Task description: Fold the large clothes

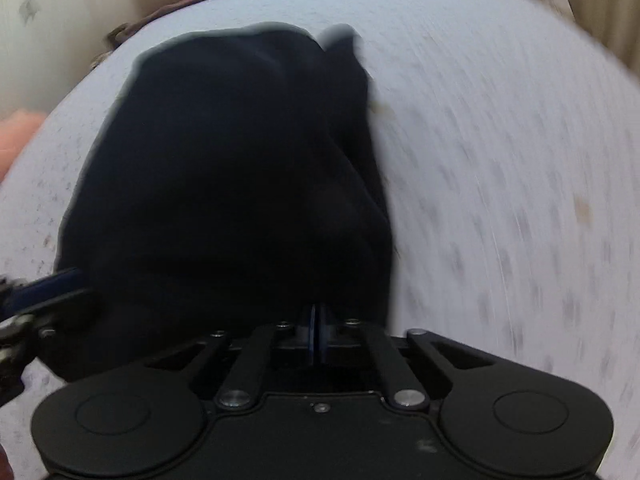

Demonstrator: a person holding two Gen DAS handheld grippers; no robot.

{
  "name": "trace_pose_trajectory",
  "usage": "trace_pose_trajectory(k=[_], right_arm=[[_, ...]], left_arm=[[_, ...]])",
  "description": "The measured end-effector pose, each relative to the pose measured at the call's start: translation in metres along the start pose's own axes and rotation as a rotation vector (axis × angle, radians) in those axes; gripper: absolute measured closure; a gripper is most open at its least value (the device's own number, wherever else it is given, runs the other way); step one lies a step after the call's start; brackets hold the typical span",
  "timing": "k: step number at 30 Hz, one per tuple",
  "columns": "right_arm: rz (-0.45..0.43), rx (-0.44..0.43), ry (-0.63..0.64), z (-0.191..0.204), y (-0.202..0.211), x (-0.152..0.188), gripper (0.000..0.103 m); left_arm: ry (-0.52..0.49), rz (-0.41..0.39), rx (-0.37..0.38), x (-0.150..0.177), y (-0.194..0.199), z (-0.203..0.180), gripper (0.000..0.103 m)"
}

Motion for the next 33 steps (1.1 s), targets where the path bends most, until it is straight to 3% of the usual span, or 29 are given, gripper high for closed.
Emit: trace_pose_trajectory(k=[6, 9, 11, 13, 15, 18, 20, 23, 24, 25, 26, 28, 31, 32, 33], right_arm=[[-0.022, 0.008, 0.052, -0.003, 0.028, -0.011, 0.102], [-0.176, -0.018, 0.111, 0.009, 0.062, -0.044, 0.086], [-0.265, -0.054, 0.154, 0.026, 0.069, -0.073, 0.061], [-0.32, -0.088, 0.183, 0.044, 0.06, -0.102, 0.05], [-0.334, -0.125, 0.183, 0.057, 0.035, -0.125, 0.039], [-0.223, -0.217, 0.159, 0.062, -0.013, -0.133, 0.044], [-0.178, -0.183, 0.212, 0.049, -0.039, -0.123, 0.071], [-0.184, -0.187, 0.215, 0.016, -0.033, -0.11, 0.078], [-0.172, -0.143, 0.21, 0.001, -0.028, -0.109, 0.088], [-0.159, -0.11, 0.203, -0.012, -0.022, -0.108, 0.09], [-0.142, -0.053, 0.198, -0.024, -0.018, -0.111, 0.086], [-0.142, -0.035, 0.209, -0.025, -0.01, -0.125, 0.076], [-0.224, -0.148, 0.255, 0.02, 0.004, -0.168, 0.071], [-0.257, -0.188, 0.288, 0.041, 0.005, -0.182, 0.056], [-0.278, -0.22, 0.313, 0.059, 0.001, -0.194, 0.048]], left_arm=[[-0.063, 0.022, -0.071, 0.019, 0.032, -0.004, 0.077], [-0.028, 0.033, -0.06, 0.004, 0.045, 0.002, 0.077], [0.003, -0.025, -0.045, -0.017, 0.052, 0.001, 0.075], [0.033, -0.101, -0.007, -0.044, 0.055, -0.002, 0.069], [0.053, -0.115, 0.027, -0.058, 0.042, -0.004, 0.058], [0.084, -0.006, 0.049, -0.042, -0.003, 0.005, 0.06], [0.056, -0.036, 0.07, -0.019, -0.011, 0.012, 0.06], [0.015, -0.043, 0.109, -0.006, 0.003, 0.011, 0.06], [0.007, -0.037, 0.11, -0.006, 0.007, 0.011, 0.06], [-0.003, -0.032, 0.111, -0.007, 0.009, 0.011, 0.06], [-0.014, -0.023, 0.108, -0.008, 0.011, 0.011, 0.059], [-0.035, -0.009, 0.101, -0.013, 0.009, 0.01, 0.058], [-0.028, 0.005, 0.116, -0.015, 0.001, 0.01, 0.054], [-0.014, 0.008, 0.128, -0.016, -0.002, 0.011, 0.052], [-0.002, 0.009, 0.139, -0.017, -0.004, 0.012, 0.048]])
Point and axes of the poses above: each gripper's, at about its wrist camera, not at the fingertips, and y roughly against the way its jaws point, z to its left, x to its underside, the point moved 8 cm from there along -y, roughly the way its jaws point, and after that the axes turned 8 degrees about y, right-handed, at the moved point
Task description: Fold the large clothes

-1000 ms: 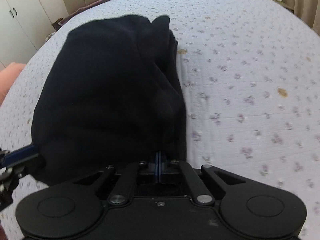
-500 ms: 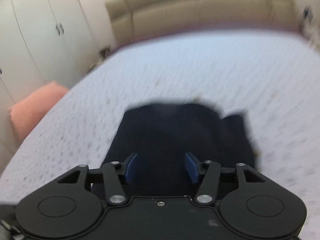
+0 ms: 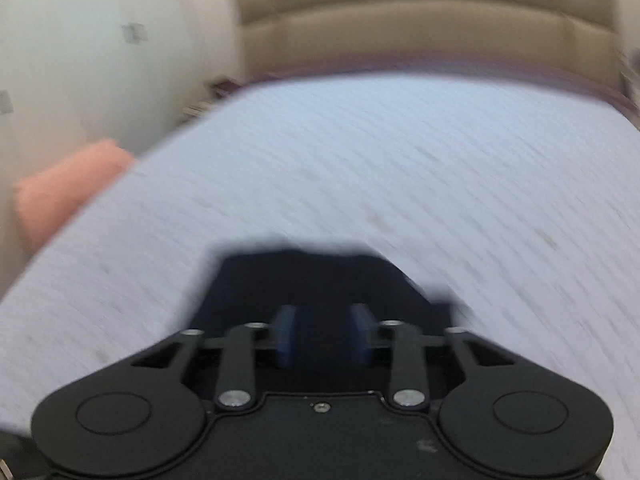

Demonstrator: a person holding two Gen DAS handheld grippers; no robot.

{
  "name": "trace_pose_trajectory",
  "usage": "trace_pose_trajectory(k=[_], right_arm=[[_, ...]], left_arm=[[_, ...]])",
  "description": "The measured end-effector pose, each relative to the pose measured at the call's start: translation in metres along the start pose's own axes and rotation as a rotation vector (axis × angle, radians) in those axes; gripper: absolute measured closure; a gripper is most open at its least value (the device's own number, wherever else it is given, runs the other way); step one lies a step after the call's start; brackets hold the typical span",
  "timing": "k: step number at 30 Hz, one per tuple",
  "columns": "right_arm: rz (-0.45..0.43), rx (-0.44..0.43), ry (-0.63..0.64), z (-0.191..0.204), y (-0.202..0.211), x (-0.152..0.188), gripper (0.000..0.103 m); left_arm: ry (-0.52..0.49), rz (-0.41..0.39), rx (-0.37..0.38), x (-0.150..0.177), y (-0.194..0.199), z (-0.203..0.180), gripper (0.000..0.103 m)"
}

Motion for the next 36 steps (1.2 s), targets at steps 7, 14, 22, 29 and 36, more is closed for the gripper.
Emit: trace_pose_trajectory(k=[7, 14, 22, 29, 36], right_arm=[[0.126, -0.095, 0.116, 0.03, -0.11, 0.01, 0.043], [0.209, 0.196, -0.08, -0.083, -0.078, 0.049, 0.103], [0.048, 0.124, -0.139, -0.016, 0.046, 0.044, 0.059], [0.253, 0.245, -0.042, 0.025, 0.062, 0.157, 0.085], [0.293, 0.215, -0.129, 0.021, 0.119, 0.189, 0.072]], left_arm=[[-0.059, -0.013, -0.012, 0.005, -0.003, 0.001, 0.045], [-0.069, -0.023, -0.016, 0.01, 0.005, -0.002, 0.051], [0.035, -0.046, 0.038, -0.011, 0.031, -0.003, 0.091], [0.123, 0.068, 0.02, 0.021, 0.003, 0.01, 0.093], [0.241, 0.063, 0.009, 0.028, 0.042, 0.02, 0.089]])
Point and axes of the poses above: each gripper's, at about its wrist camera, not at the fingertips, and y roughly against the way its jaws point, z to its left, x to its underside, the point moved 8 cm from there along -y, roughly the way its jaws point, and after that the axes turned 8 degrees about y, right-handed, at the moved point
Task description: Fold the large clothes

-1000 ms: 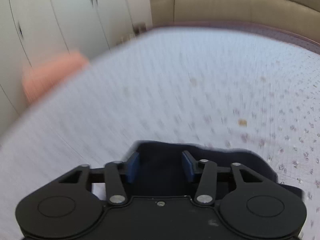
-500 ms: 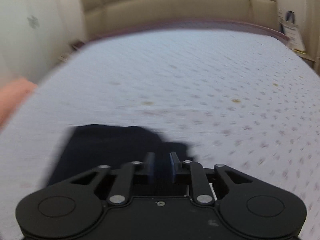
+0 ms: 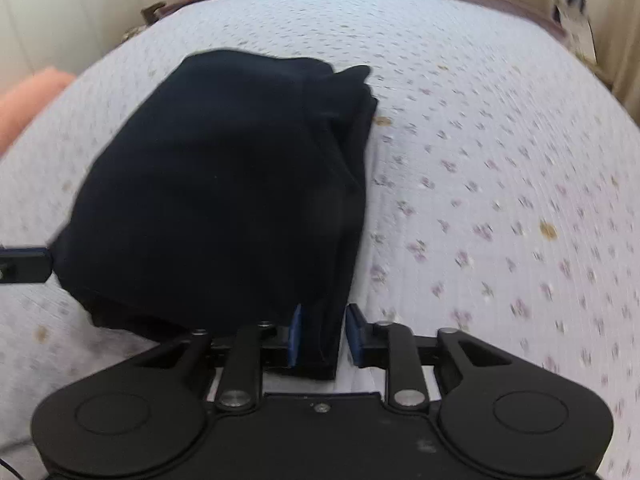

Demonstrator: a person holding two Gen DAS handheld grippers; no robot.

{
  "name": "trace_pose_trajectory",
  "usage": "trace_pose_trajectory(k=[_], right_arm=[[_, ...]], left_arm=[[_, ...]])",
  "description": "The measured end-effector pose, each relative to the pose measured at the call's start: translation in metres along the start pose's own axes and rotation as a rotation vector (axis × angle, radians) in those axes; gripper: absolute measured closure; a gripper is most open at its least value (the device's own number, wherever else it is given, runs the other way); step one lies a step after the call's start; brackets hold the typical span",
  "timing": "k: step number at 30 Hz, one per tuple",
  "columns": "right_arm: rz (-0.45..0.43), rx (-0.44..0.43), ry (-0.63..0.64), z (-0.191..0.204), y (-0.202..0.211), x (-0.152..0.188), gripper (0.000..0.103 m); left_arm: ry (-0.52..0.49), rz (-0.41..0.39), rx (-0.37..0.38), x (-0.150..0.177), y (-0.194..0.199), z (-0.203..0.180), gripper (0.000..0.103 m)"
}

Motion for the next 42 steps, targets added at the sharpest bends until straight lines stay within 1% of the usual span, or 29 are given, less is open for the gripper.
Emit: trace_pose_trajectory(k=[1, 2, 3, 4, 5, 6, 7, 8, 9, 10, 13, 15, 16, 19, 21, 22, 25, 28, 31, 32, 33, 34, 35, 36, 37, 38, 39, 40, 42], right_arm=[[-0.001, -0.011, -0.015, -0.003, 0.005, 0.0, 0.067], [-0.003, -0.013, -0.024, -0.005, 0.012, -0.002, 0.059], [-0.011, -0.01, -0.028, -0.008, 0.018, -0.005, 0.055], [-0.025, -0.01, -0.03, -0.009, 0.026, -0.008, 0.043], [-0.041, -0.016, -0.034, -0.012, 0.028, -0.015, 0.026], [-0.064, -0.027, -0.038, -0.011, 0.035, -0.019, 0.024], [-0.089, -0.041, -0.046, -0.012, 0.037, -0.025, 0.024], [-0.101, -0.055, -0.058, -0.013, 0.036, -0.029, 0.024], [-0.107, -0.071, -0.075, -0.013, 0.034, -0.035, 0.023], [-0.115, -0.092, -0.096, -0.014, 0.031, -0.043, 0.023], [-0.15, -0.147, -0.162, -0.02, 0.009, -0.065, 0.022], [-0.16, -0.176, -0.219, -0.026, -0.002, -0.078, 0.021], [-0.159, -0.192, -0.251, -0.029, -0.008, -0.083, 0.02], [-0.137, -0.214, -0.326, -0.042, -0.037, -0.092, 0.019], [-0.109, -0.237, -0.336, -0.047, -0.057, -0.092, 0.018], [-0.089, -0.262, -0.335, -0.047, -0.066, -0.091, 0.016], [-0.052, -0.335, -0.386, -0.054, -0.088, -0.083, 0.0], [-0.029, -0.443, -0.45, -0.062, -0.102, -0.076, 0.0], [-0.032, -0.47, -0.452, -0.063, -0.102, -0.076, 0.0], [-0.03, -0.476, -0.443, -0.061, -0.102, -0.077, 0.0], [-0.025, -0.5, -0.436, -0.058, -0.102, -0.078, 0.0], [-0.021, -0.524, -0.441, -0.055, -0.101, -0.078, 0.004], [-0.025, -0.543, -0.454, -0.054, -0.099, -0.078, 0.019], [-0.029, -0.576, -0.468, -0.052, -0.097, -0.078, 0.031], [-0.031, -0.58, -0.483, -0.05, -0.097, -0.077, 0.034], [-0.043, -0.57, -0.477, -0.049, -0.094, -0.076, 0.041], [-0.054, -0.565, -0.466, -0.047, -0.09, -0.077, 0.045], [-0.062, -0.566, -0.468, -0.045, -0.085, -0.078, 0.05], [-0.084, -0.577, -0.457, -0.037, -0.067, -0.082, 0.052]], left_arm=[[-0.008, -0.005, -0.024, -0.002, 0.006, 0.001, 0.086], [-0.021, -0.013, -0.052, -0.006, 0.012, 0.002, 0.08], [-0.024, -0.022, -0.066, -0.008, 0.019, 0.001, 0.074], [-0.02, -0.035, -0.071, -0.013, 0.026, -0.001, 0.071], [-0.015, -0.052, -0.073, -0.02, 0.03, -0.001, 0.063], [-0.01, -0.073, -0.074, -0.027, 0.034, -0.001, 0.05], [-0.007, -0.093, -0.075, -0.036, 0.036, -0.003, 0.042], [-0.006, -0.109, -0.079, -0.043, 0.036, -0.005, 0.025], [-0.004, -0.123, -0.091, -0.051, 0.034, -0.006, 0.013], [0.0, -0.125, -0.099, -0.059, 0.029, -0.007, 0.012], [0.036, -0.074, -0.104, -0.074, 0.005, -0.005, 0.012], [0.076, -0.043, -0.148, -0.082, -0.014, 0.007, 0.019], [0.107, -0.021, -0.165, -0.086, -0.023, 0.014, 0.02], [0.163, 0.012, -0.113, -0.095, -0.046, 0.026, 0.016], [0.195, 0.064, -0.089, -0.095, -0.065, 0.033, 0.011], [0.205, 0.078, -0.083, -0.095, -0.073, 0.037, 0.008], [0.233, 0.103, -0.096, -0.094, -0.095, 0.052, 0.005], [0.314, 0.134, -0.04, -0.091, -0.111, 0.065, 0.0], [0.491, 0.183, 0.085, -0.082, -0.13, 0.08, 0.0], [0.535, 0.19, 0.119, -0.079, -0.135, 0.084, 0.0], [0.542, 0.181, 0.135, -0.079, -0.138, 0.084, 0.0], [0.532, 0.173, 0.13, -0.078, -0.138, 0.083, 0.0], [0.517, 0.166, 0.112, -0.078, -0.138, 0.081, 0.002], [0.489, 0.158, 0.08, -0.078, -0.137, 0.076, 0.008], [0.463, 0.145, 0.055, -0.078, -0.135, 0.073, 0.011], [0.444, 0.127, 0.044, -0.078, -0.132, 0.069, 0.018], [0.429, 0.108, 0.048, -0.078, -0.127, 0.066, 0.026], [0.417, 0.093, 0.06, -0.078, -0.121, 0.063, 0.03], [0.393, 0.079, 0.092, -0.08, -0.106, 0.055, 0.037]])
Point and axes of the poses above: each gripper's, at about its wrist camera, not at the fingertips, and y roughly against the way its jaws point, z to its left, x to its underside, the point moved 8 cm from there along -y, roughly the way its jaws point, and after that the axes turned 8 degrees about y, right-handed, at the moved point
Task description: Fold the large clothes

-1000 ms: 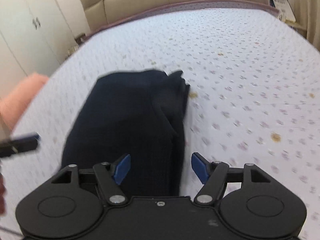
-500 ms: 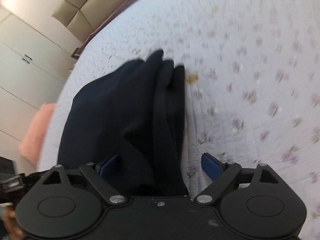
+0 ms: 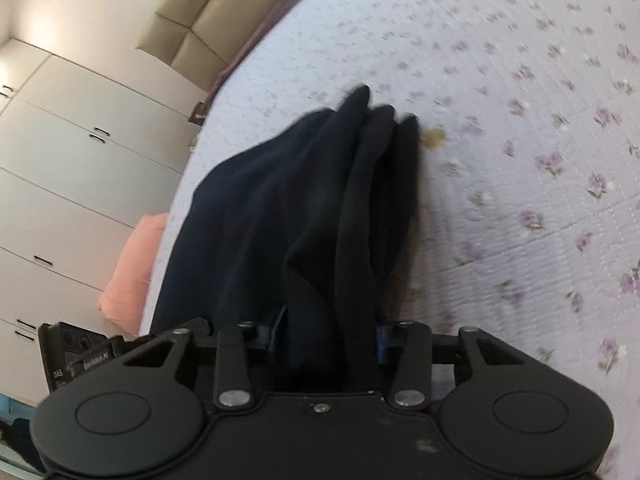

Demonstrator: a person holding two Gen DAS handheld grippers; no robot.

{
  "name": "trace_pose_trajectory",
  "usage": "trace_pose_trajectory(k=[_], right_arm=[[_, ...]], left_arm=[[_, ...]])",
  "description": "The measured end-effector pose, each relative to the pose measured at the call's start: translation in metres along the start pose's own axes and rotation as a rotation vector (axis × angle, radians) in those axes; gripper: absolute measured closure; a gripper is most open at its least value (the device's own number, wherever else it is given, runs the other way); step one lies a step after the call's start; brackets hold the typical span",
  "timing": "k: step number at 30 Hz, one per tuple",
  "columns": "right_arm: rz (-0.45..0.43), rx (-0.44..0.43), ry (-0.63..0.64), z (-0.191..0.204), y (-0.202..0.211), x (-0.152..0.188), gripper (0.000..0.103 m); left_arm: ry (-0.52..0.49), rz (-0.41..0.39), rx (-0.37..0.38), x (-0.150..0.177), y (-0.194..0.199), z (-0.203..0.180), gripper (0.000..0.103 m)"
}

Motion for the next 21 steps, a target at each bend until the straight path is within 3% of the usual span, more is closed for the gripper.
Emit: trace_pose_trajectory(k=[4, 10, 16, 21], right_arm=[[0.023, -0.006, 0.134, 0.061, 0.02, 0.019, 0.053], [-0.009, -0.057, 0.187, 0.158, 0.061, 0.077, 0.053], [0.032, -0.038, 0.209, 0.227, 0.058, 0.163, 0.053], [0.13, 0.019, 0.19, 0.228, 0.024, 0.232, 0.053]], left_arm=[[-0.151, -0.033, 0.004, 0.009, 0.05, -0.032, 0.038], [-0.192, -0.066, 0.057, 0.038, 0.166, -0.036, 0.038], [-0.146, -0.038, -0.009, 0.094, 0.258, 0.006, 0.037], [-0.071, -0.007, -0.056, 0.14, 0.276, 0.072, 0.037]])
Point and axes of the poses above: each gripper's, at about its wrist camera, not at the fingertips, and y roughly against the way its jaws point, z to its left, x to its underside, the point moved 8 cm from there along -y, roughly the way its jaws point, and after that the axes turned 8 degrees about y, right-handed, at the moved point
